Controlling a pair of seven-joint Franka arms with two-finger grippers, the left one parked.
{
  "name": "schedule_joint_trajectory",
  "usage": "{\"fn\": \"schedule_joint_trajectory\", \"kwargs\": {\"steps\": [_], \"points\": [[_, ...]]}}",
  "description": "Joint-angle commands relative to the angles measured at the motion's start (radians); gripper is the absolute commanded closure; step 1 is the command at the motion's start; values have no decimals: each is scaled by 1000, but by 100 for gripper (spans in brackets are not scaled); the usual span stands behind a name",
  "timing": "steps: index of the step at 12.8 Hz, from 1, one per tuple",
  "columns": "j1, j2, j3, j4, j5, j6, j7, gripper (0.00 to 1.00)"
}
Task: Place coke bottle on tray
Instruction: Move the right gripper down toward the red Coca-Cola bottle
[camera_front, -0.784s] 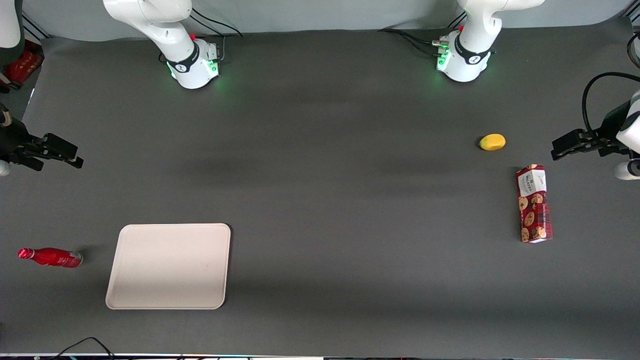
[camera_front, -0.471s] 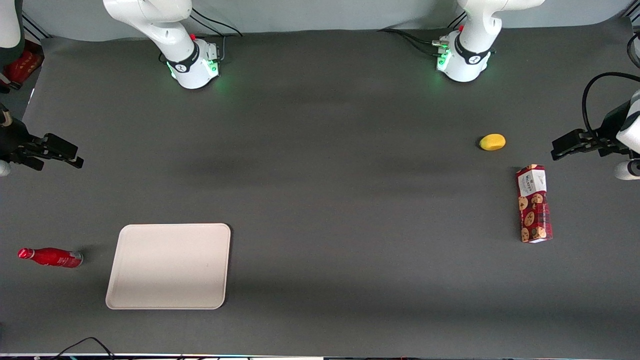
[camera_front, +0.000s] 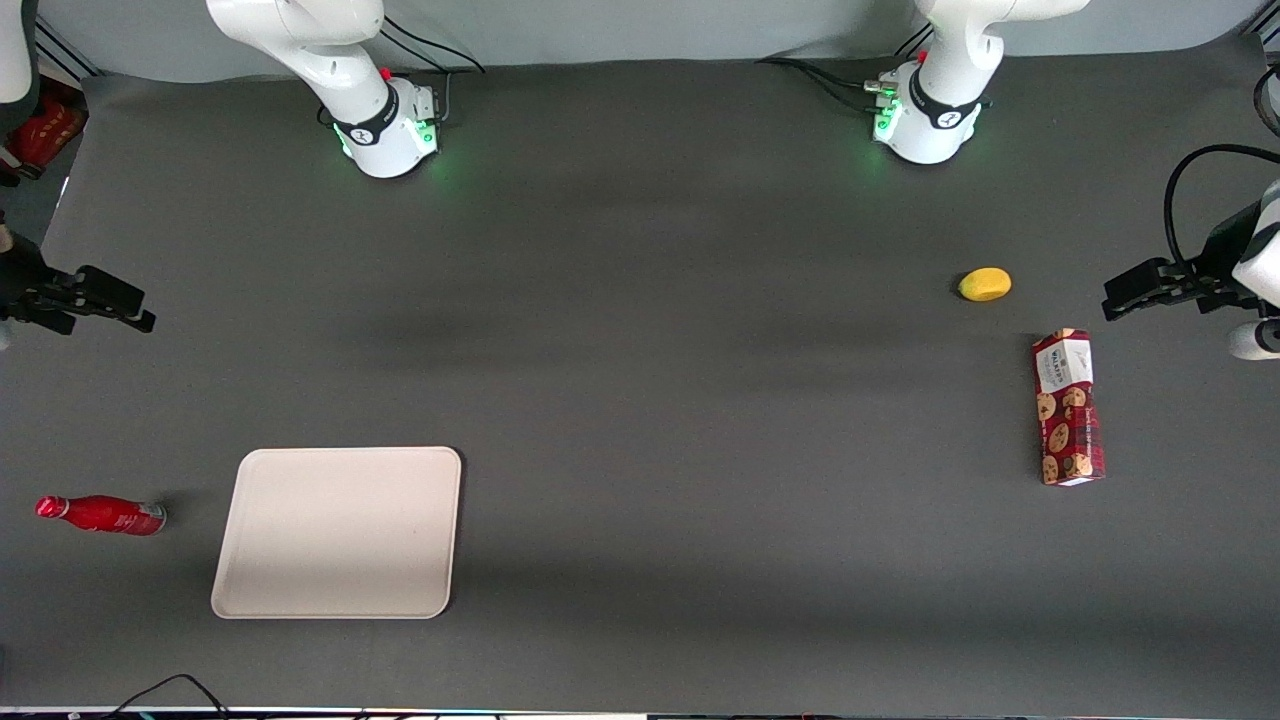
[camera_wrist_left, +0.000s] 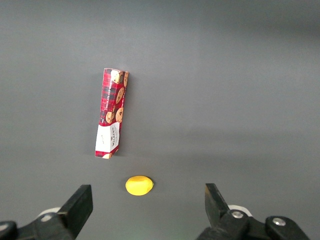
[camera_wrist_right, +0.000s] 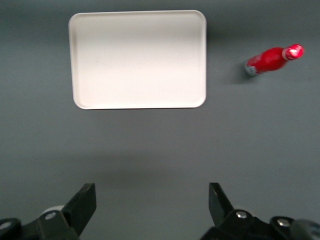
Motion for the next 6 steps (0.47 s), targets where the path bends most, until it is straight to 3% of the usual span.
{"fn": "schedule_joint_trajectory", "kwargs": {"steps": [1, 6], "points": [[-42, 120, -33, 145, -54, -20, -92, 0], [-169, 433, -33, 430, -64, 3, -270, 0]]}}
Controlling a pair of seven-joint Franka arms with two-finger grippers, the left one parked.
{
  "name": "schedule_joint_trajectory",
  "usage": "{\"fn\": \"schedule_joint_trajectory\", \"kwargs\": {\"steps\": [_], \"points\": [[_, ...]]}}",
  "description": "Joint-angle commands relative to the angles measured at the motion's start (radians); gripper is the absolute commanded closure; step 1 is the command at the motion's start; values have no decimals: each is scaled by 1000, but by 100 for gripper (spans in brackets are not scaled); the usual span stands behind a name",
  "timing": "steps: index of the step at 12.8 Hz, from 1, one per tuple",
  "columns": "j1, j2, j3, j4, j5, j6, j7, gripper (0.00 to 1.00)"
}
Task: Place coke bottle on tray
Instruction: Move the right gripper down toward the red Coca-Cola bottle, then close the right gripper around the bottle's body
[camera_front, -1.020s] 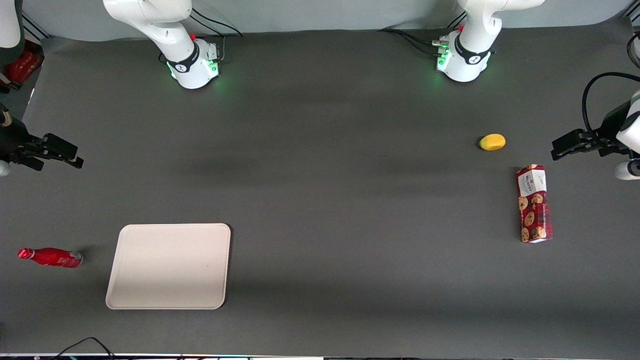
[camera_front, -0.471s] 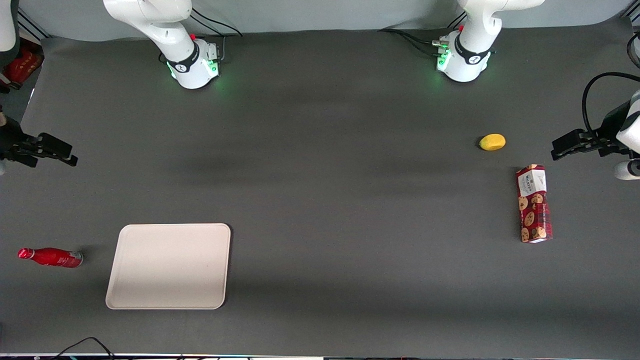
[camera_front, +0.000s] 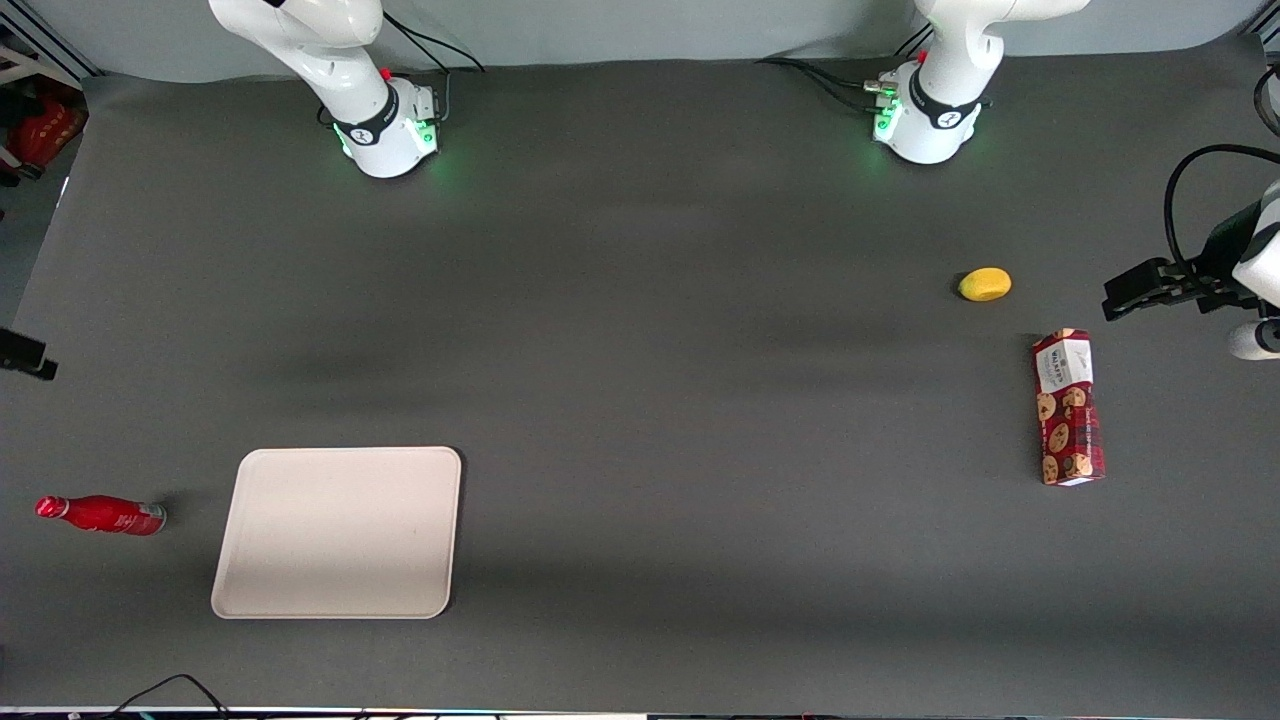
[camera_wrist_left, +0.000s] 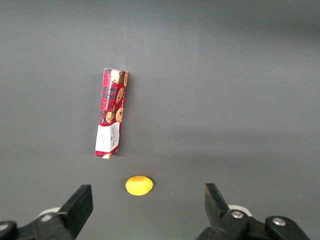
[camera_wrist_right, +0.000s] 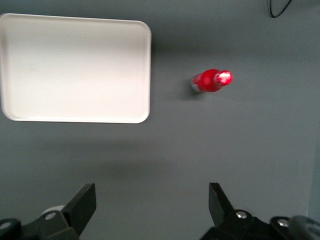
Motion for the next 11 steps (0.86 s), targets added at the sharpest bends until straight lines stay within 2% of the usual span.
{"fn": "schedule_joint_trajectory", "kwargs": {"steps": [1, 7, 11], "points": [[-47, 214, 5, 217, -14, 12, -55, 0], [-124, 423, 14, 263, 0, 277, -57, 0], [-141, 487, 24, 258, 15, 363, -57, 0]]}}
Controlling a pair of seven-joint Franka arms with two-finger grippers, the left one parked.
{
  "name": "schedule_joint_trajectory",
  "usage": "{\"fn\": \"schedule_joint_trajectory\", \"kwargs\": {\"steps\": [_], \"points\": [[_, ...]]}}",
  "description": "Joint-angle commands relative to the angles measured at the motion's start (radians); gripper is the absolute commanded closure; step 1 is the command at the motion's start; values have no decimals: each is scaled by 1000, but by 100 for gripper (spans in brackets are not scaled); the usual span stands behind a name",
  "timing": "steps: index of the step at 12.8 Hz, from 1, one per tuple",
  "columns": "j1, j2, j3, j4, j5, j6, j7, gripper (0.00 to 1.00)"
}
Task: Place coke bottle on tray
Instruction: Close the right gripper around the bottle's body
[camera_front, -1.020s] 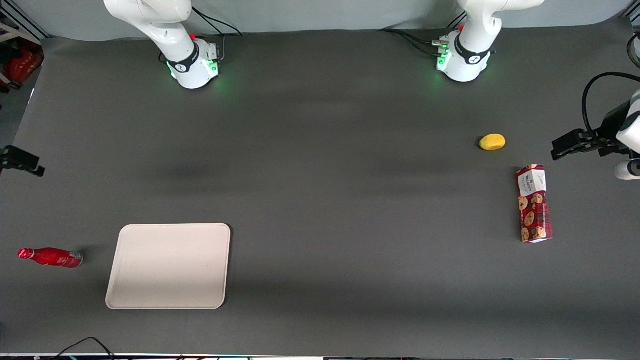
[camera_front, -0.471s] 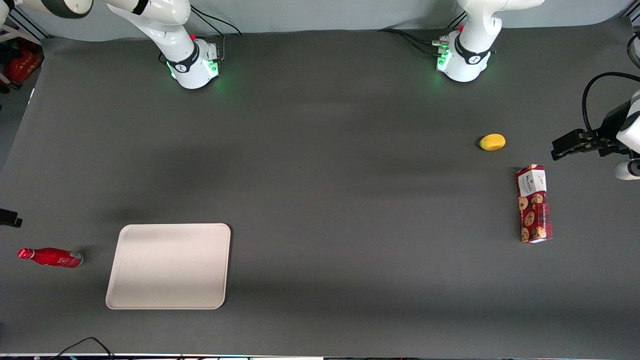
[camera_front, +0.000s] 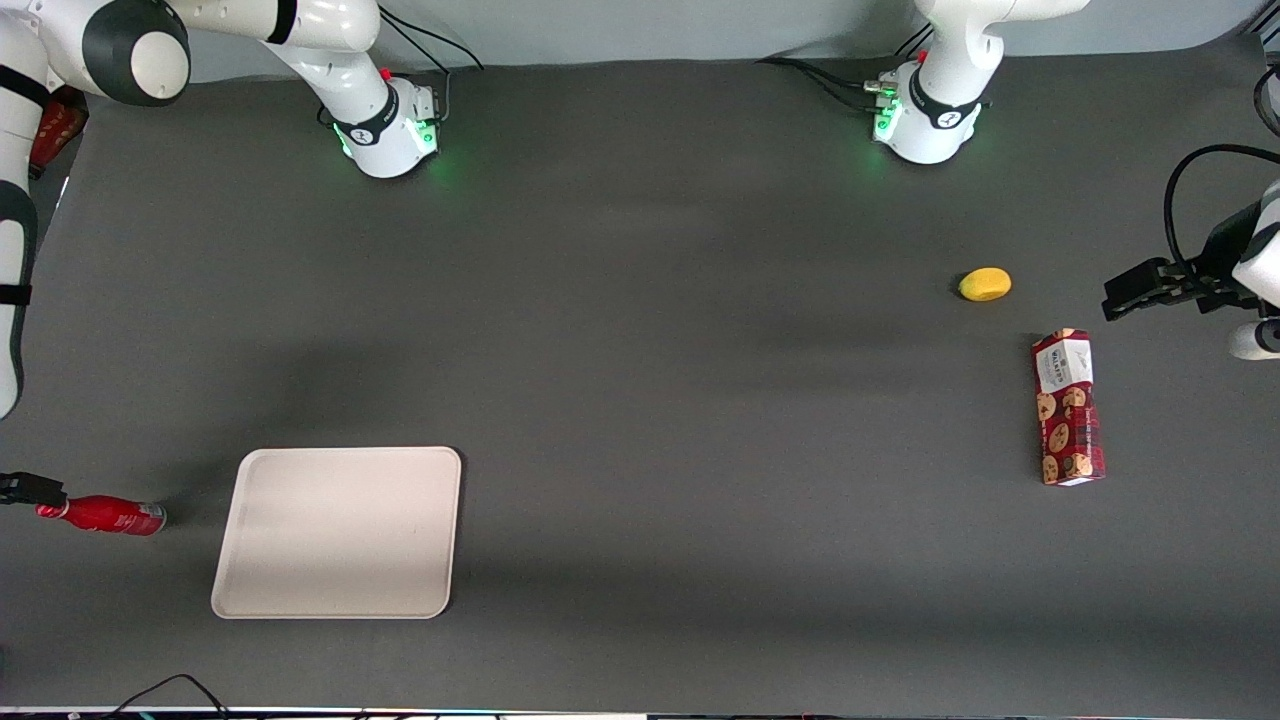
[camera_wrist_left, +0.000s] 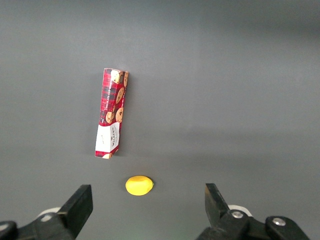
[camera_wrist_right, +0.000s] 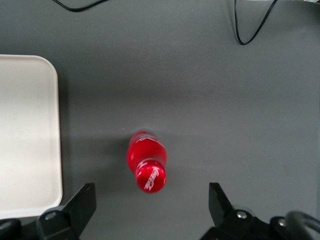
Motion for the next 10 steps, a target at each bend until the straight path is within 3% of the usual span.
{"fn": "schedule_joint_trajectory", "kwargs": {"steps": [1, 4, 7, 10], "points": [[-23, 43, 22, 40, 15, 20, -20, 0], [-40, 65, 36, 40, 48, 26, -63, 0], [-54, 75, 34, 37, 107, 47, -91, 7], [-54, 78, 33, 37, 98, 49, -95, 25]]}}
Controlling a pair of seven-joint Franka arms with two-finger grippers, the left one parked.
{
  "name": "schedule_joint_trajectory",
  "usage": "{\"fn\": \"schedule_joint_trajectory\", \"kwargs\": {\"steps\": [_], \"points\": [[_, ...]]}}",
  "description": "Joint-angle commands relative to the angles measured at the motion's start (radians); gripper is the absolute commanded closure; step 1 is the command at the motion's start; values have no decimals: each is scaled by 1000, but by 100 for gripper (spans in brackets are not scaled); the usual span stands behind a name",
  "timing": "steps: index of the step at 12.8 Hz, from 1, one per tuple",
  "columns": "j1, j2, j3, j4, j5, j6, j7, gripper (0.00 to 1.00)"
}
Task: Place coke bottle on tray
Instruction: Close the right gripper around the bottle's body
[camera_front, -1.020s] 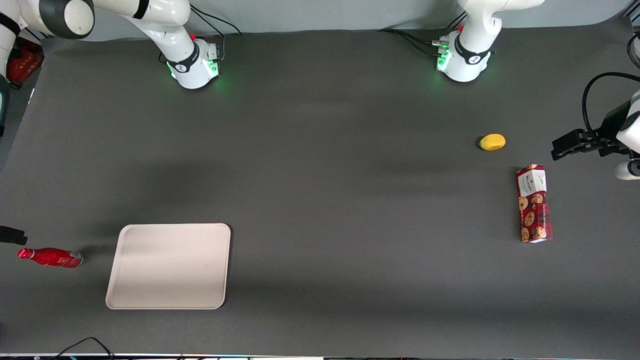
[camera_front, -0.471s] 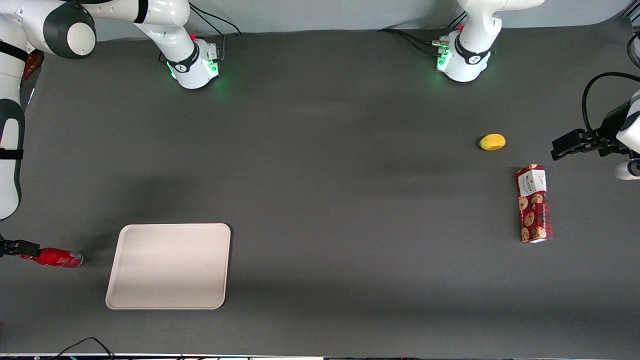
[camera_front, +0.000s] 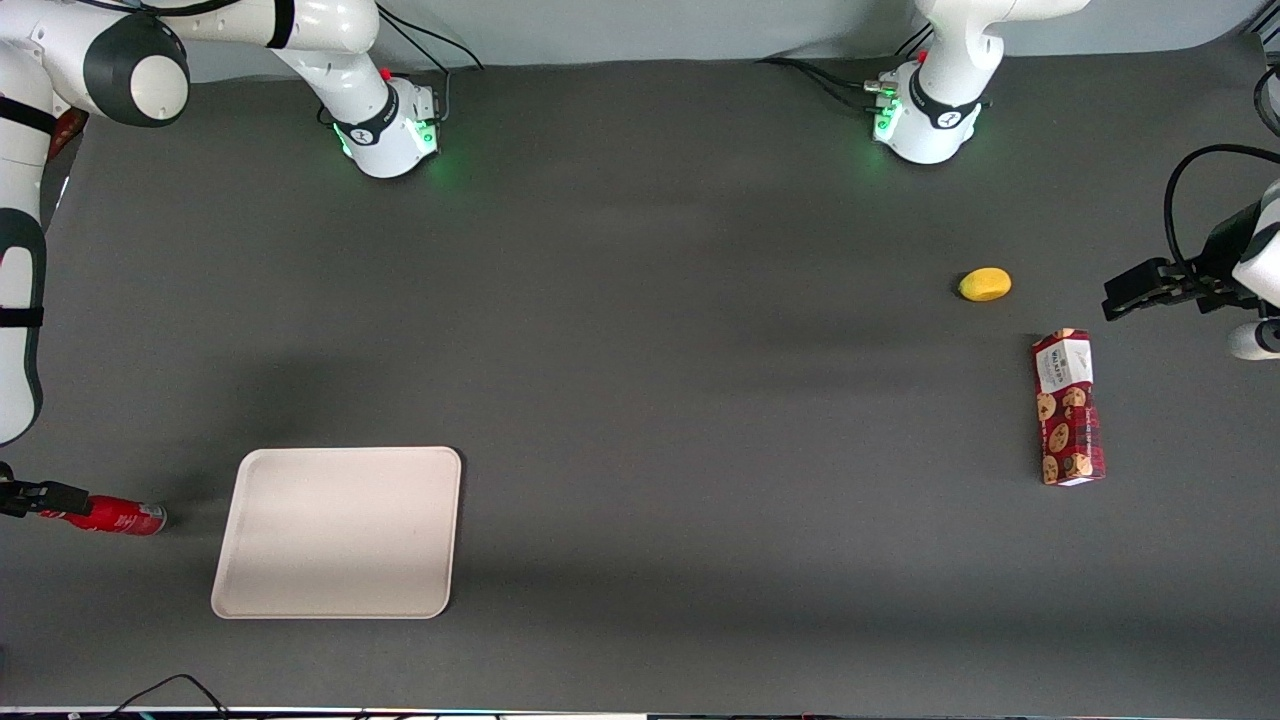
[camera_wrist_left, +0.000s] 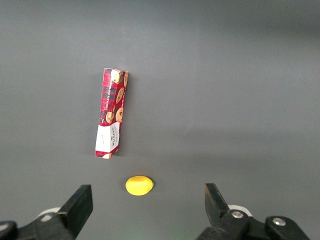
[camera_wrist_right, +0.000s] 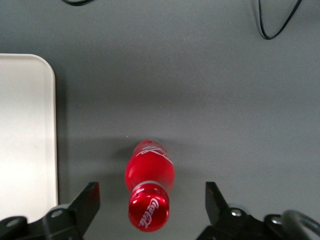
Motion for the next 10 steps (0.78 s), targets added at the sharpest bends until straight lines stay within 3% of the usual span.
{"fn": "schedule_joint_trajectory", "kwargs": {"steps": [1, 4, 6, 7, 10], "points": [[-12, 21, 12, 35, 16, -1, -32, 34], [-9, 21, 10, 27, 21, -1, -28, 64], [-7, 21, 12, 27, 25, -5, -15, 94], [-7, 21, 12, 27, 27, -5, -15, 100], [-7, 18, 12, 27, 27, -11, -14, 100]]}}
